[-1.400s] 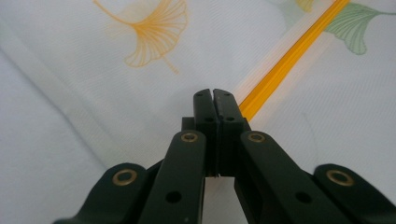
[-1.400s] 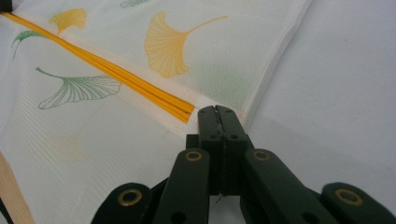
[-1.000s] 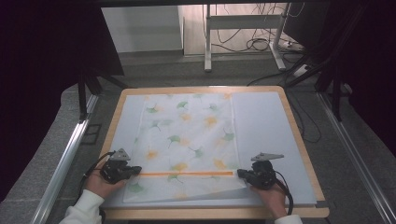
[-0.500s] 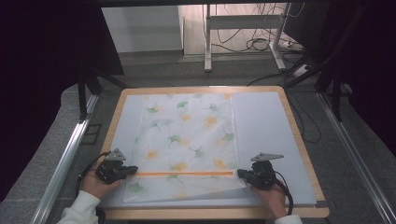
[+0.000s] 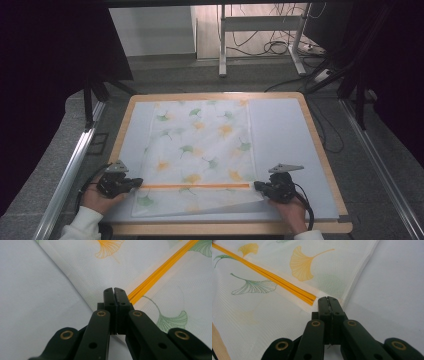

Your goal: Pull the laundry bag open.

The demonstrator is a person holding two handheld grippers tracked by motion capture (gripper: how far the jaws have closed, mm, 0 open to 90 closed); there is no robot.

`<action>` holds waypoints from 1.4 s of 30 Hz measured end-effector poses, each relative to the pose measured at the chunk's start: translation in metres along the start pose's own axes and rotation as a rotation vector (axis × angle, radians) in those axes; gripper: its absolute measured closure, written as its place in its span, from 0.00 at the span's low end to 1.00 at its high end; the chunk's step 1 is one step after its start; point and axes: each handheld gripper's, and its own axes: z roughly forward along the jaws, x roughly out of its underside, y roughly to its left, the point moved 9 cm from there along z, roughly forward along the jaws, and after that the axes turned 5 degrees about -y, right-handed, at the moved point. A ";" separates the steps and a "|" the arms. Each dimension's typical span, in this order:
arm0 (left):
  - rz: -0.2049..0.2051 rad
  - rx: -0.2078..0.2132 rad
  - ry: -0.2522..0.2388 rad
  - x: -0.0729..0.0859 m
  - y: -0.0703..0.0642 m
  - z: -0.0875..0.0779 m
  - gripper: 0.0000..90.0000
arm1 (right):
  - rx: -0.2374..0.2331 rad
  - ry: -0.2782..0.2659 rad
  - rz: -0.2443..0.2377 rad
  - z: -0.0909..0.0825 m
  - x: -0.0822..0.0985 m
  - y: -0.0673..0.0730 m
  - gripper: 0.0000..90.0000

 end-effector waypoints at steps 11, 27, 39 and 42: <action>0.017 -0.034 -0.011 -0.002 -0.001 0.004 0.99 | 0.019 -0.005 -0.040 0.000 0.000 0.002 0.99; 0.008 -0.043 -0.199 -0.028 -0.012 -0.012 0.67 | 0.006 -0.137 -0.084 -0.014 -0.018 0.008 0.74; 0.029 -0.071 -0.292 -0.057 -0.020 -0.004 0.36 | -0.018 -0.185 -0.145 -0.022 -0.031 0.005 0.52; 0.037 -0.077 -0.289 -0.061 -0.020 0.001 0.35 | -0.016 -0.188 -0.158 -0.023 -0.033 0.004 0.49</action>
